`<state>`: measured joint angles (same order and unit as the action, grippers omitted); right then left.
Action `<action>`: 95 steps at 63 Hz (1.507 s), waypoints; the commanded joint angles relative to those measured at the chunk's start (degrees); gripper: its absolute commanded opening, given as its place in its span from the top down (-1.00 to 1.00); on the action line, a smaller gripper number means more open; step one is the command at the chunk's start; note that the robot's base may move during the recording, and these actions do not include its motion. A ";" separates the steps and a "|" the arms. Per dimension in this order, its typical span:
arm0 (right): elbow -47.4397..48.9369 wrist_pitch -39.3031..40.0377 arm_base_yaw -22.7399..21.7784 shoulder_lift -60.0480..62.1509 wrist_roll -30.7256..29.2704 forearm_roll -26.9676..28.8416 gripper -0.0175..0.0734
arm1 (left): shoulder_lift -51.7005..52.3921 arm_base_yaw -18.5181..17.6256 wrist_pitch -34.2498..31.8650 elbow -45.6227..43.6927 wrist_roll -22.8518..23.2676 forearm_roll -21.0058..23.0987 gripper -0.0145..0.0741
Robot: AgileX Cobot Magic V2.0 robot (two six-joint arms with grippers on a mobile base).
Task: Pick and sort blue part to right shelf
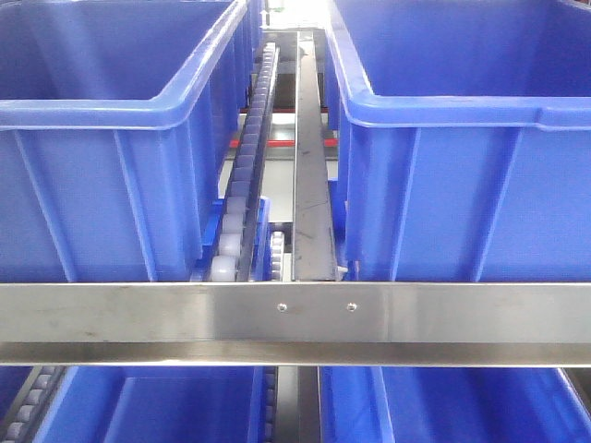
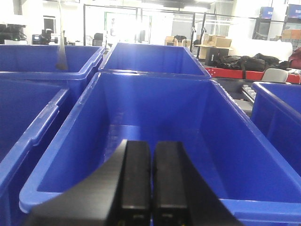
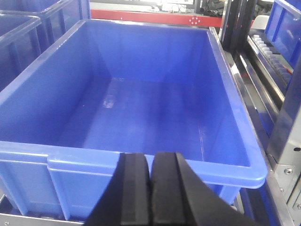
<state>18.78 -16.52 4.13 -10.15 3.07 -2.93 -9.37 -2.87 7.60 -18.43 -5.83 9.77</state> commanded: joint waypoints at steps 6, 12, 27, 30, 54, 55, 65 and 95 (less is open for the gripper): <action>1.74 4.79 -0.50 -0.53 0.16 -0.10 0.50 | -0.48 0.17 -4.53 -1.52 0.14 0.61 0.39; 0.63 5.29 -0.50 0.14 0.16 -0.10 0.50 | -0.48 0.17 -4.53 -1.52 0.14 0.61 0.39; -7.97 14.29 -0.50 8.86 0.70 0.12 0.50 | -0.48 0.17 -4.53 -1.52 0.14 0.61 0.39; -10.64 18.48 -0.50 10.97 0.82 0.12 0.50 | -0.48 0.17 -4.53 -1.52 0.14 0.61 0.39; -19.28 26.18 -0.50 11.99 0.84 0.95 0.50 | -0.58 0.17 -4.19 -1.52 0.14 0.61 0.39; -19.28 26.28 -0.50 11.99 0.84 0.95 0.50 | -0.58 0.17 -4.19 -1.52 0.14 0.61 0.39; -19.28 26.37 -0.50 11.99 2.87 1.67 0.50 | -0.58 0.17 -4.19 -1.52 0.14 0.61 0.39; -19.28 26.14 -0.50 11.99 3.20 1.67 0.50 | -0.58 0.17 -4.19 -1.52 0.14 0.61 0.39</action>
<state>-1.74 5.08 4.13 0.63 5.93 -1.49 -9.37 -2.87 7.92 -18.43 -5.83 9.77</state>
